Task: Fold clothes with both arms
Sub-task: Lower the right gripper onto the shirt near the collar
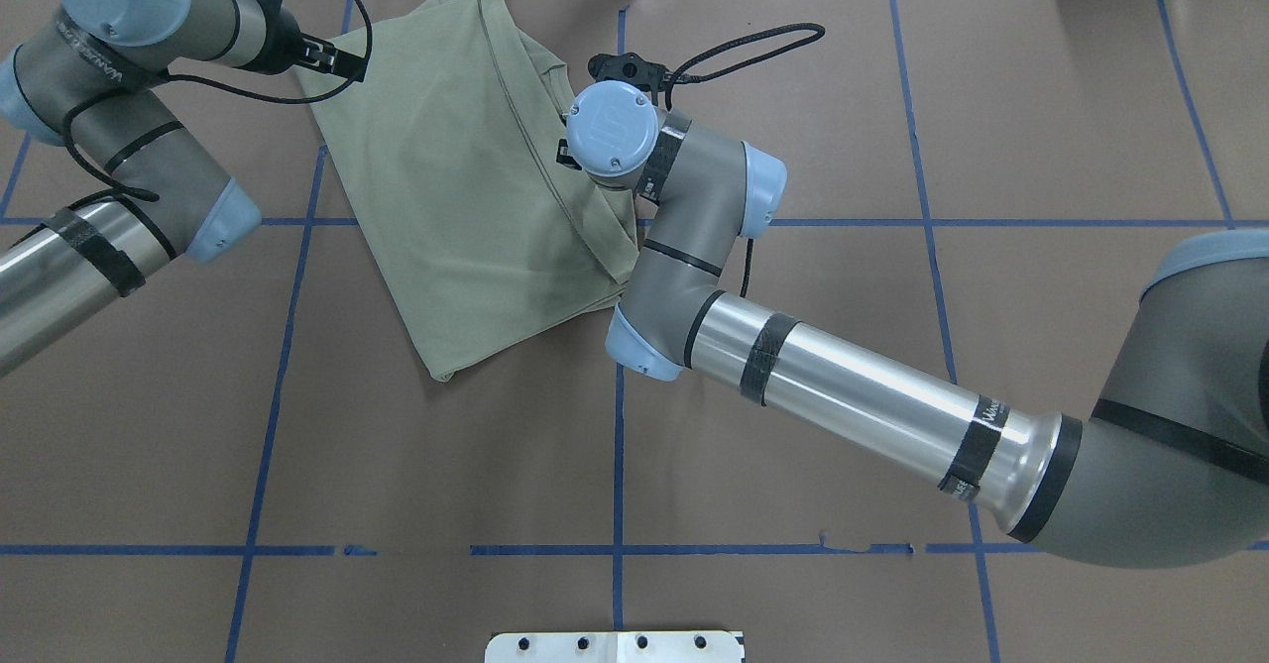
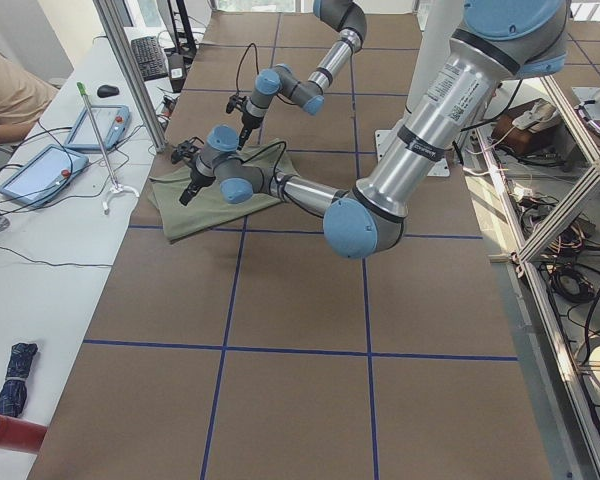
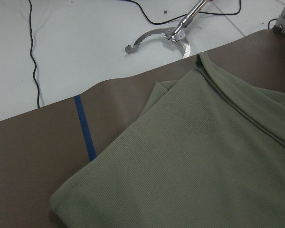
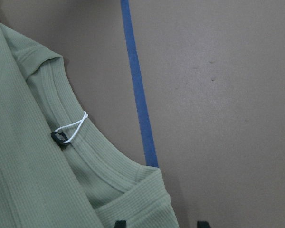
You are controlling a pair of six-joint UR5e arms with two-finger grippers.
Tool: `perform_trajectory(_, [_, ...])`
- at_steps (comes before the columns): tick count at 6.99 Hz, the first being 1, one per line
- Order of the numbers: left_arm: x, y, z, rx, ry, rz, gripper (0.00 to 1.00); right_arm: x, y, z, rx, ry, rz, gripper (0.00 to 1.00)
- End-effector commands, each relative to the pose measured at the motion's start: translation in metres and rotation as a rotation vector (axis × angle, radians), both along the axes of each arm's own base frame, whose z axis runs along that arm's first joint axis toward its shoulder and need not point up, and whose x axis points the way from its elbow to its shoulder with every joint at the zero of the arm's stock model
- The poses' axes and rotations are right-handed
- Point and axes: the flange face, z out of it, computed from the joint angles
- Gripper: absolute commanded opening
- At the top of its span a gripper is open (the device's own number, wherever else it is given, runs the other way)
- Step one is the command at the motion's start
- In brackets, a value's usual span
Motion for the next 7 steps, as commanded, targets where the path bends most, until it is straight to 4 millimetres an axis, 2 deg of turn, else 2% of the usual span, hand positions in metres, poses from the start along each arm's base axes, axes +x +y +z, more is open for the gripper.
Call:
perform_trajectory(1, [0.0000, 0.0000, 0.0003, 0.000, -0.001, 0.001, 1.00, -0.0035, 0.0032, 0.0028, 0.012, 0.015, -0.007, 0.58])
perform_trajectory(3, [-0.0008, 0.0012, 0.0047, -0.004, -0.004, 0.001, 1.00, -0.0072, 0.0070, 0.0049, 0.011, 0.018, -0.012, 0.56])
perform_trajectory(6, [-0.0011, 0.0017, 0.0051, 0.000, -0.001, 0.001, 1.00, -0.0090, 0.0081, 0.0064, 0.014, 0.023, -0.010, 0.47])
perform_trajectory(7, [-0.0011, 0.0017, 0.0051, 0.000, -0.001, 0.001, 1.00, -0.0090, 0.0081, 0.0064, 0.019, 0.027, -0.016, 0.34])
